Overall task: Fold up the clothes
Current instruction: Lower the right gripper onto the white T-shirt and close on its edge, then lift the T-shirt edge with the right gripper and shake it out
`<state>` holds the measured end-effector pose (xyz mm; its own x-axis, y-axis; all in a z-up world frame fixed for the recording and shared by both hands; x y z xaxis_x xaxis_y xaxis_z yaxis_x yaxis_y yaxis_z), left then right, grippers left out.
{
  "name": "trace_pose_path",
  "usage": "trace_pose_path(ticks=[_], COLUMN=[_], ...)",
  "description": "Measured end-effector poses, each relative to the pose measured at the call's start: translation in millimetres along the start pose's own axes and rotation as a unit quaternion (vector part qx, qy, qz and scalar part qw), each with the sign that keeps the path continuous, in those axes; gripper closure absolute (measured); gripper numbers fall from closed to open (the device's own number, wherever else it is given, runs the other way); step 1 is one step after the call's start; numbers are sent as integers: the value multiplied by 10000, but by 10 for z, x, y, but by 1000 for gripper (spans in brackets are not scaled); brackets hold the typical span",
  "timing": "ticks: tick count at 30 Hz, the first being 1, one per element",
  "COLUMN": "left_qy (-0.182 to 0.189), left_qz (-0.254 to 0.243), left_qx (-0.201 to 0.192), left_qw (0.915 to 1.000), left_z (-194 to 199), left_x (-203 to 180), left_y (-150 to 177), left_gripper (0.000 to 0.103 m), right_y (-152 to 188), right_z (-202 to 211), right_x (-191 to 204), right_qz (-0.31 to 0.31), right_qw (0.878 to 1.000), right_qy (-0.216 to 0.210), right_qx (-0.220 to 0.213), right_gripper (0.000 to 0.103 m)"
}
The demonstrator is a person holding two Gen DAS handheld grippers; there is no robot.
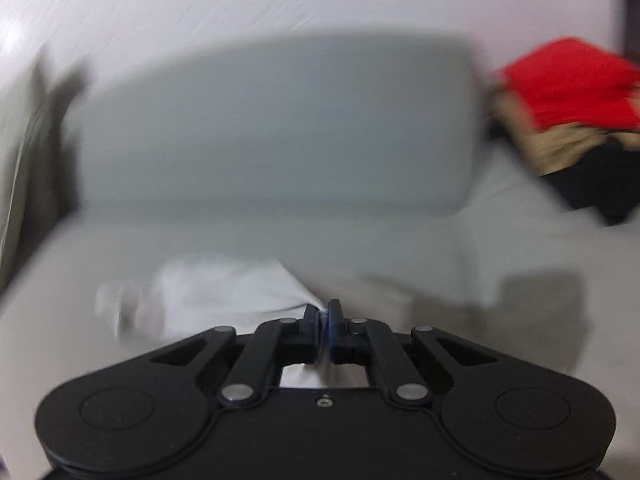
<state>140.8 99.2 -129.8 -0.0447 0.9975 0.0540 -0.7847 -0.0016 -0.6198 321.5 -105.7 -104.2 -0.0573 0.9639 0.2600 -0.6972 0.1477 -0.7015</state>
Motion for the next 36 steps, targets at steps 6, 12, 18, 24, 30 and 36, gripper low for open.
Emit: trace_pose_path(ticks=[6,12,18,24,30,36], left_qy=[298,438,484,351,366,332], left_qz=[-167,-356,-379,-630,-665,-617], left_qx=[-12,92,-9,-197,-128,-157], left_qw=[9994,9984,9981,9972,9970,9974], left_z=[61,73,135,229,162,228], left_x=[-224,-432,-520,-631,-661,-619], left_y=[38,132,45,-44,-6,33], left_gripper=[12,14,16,14,14,14], right_y=[-291,218,857,1158,1188,1149], right_z=[243,512,777,406,261,148], right_x=[-1071,-1631,-1586,-1467,-1116,-844], right_qz=[-1184,-1704,-2369,-1286,10,710], right_qw=[9895,9795,9612,9854,9946,9915], right_qy=[786,583,-515,52,547,895], right_qx=[276,899,1314,1113,885,628], right_gripper=[98,63,60,73,68,98])
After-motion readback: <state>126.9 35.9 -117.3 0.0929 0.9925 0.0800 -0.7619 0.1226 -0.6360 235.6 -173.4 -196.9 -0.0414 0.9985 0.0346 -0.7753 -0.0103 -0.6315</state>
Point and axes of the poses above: each gripper's, at about its wrist camera, not at the fingertips, and z roughly against the way its jaws point, x to its left, y to its underside, the point moved 5 cm from there along -z, roughly the way its jaws point, and after that the axes turned 7 degrees about -z, right-handed, at the moved point
